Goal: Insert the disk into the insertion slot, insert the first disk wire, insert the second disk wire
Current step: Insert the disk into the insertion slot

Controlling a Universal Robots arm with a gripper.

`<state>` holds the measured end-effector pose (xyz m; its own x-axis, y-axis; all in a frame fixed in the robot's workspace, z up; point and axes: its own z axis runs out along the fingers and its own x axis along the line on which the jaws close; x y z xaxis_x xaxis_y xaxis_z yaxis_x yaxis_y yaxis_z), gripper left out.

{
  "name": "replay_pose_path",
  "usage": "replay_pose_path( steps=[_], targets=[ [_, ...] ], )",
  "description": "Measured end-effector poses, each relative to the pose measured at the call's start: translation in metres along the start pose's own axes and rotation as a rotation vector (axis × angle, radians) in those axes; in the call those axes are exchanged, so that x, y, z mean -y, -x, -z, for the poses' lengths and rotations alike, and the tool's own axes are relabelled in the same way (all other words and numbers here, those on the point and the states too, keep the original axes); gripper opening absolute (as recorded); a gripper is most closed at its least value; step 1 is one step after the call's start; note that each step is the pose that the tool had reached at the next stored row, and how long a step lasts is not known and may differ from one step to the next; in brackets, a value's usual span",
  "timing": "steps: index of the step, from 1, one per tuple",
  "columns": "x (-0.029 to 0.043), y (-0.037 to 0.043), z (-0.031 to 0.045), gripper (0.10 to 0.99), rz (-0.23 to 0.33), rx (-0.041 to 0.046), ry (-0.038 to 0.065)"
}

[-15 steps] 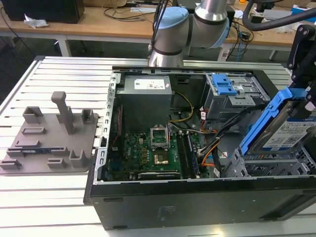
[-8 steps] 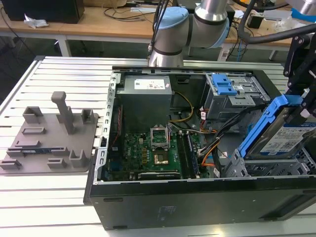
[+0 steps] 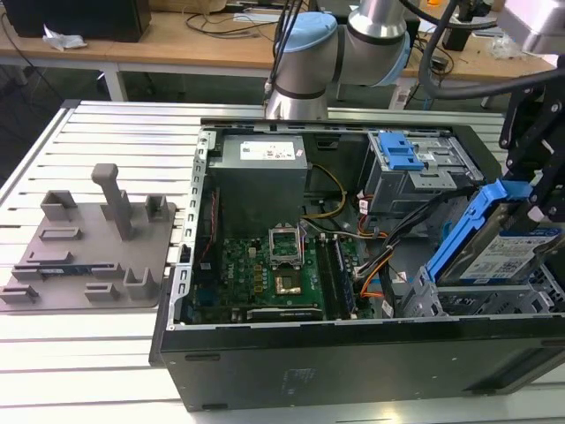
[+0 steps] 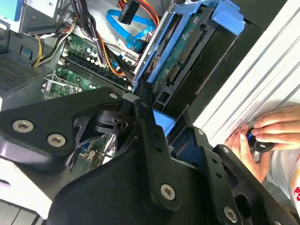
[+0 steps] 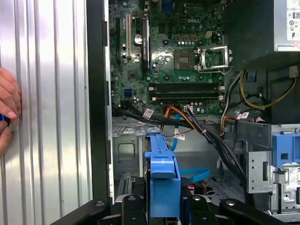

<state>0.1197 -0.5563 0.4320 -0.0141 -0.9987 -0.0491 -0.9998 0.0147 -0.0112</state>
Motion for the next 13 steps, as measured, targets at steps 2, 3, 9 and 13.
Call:
replay_pose_path(
  steps=[2, 3, 9, 13],
  targets=[
    [0.0, -0.0003, -0.0047, 0.365, 0.0, 0.0001, 0.0],
    [-0.0001, -0.0004, -0.0076, 0.365, 0.0, -0.0001, 0.0],
    [-0.0003, -0.0013, -0.0249, 0.376, 0.0, -0.0003, 0.0],
    [-0.0003, -0.0015, -0.0252, 0.502, 0.0, -0.0013, 0.0]
  ],
)
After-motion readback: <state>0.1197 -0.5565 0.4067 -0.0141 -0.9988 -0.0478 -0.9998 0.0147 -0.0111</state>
